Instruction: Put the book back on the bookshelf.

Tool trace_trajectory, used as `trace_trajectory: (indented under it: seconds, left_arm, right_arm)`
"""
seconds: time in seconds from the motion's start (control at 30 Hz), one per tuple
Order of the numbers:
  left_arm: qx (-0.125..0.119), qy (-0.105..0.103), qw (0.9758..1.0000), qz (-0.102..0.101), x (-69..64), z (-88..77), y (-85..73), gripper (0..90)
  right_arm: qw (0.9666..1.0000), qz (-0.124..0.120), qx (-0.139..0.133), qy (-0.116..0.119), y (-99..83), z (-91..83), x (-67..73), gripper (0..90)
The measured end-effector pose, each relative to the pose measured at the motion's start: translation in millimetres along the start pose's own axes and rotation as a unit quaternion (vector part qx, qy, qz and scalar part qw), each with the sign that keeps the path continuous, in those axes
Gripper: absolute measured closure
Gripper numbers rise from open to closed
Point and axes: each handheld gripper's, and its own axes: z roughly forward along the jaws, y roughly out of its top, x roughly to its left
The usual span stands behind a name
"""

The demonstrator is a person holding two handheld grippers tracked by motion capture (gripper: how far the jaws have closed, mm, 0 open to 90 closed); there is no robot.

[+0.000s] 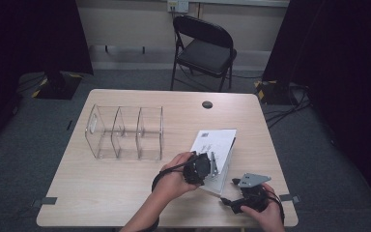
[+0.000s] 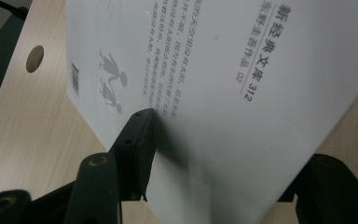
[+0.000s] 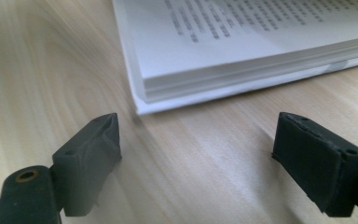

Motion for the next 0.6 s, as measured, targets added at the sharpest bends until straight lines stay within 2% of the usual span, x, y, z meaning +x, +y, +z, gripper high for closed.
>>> trace_trajectory:
  seconds: [0.23, 0.43, 0.6]
  left_arm:
    - [0.013, -0.002, 0.9999, -0.005, 4.9, -4.9, 1.9, 47.4]
    - [0.013, -0.009, 0.9995, -0.028, 11.7, -10.3, 2.6, 49.1]
    - [0.021, -0.006, 0.9991, -0.037, 15.8, -14.9, 4.9, 51.1]
  right_arm:
    - [1.0, 0.004, 0.001, 0.001, 0.1, 0.0, -0.1, 13.2]
    - [1.0, -0.001, 0.001, 0.003, 0.3, 0.5, -1.0, 12.5]
    - [1.0, -0.002, 0.002, 0.003, 0.3, 0.5, -1.4, 12.4]
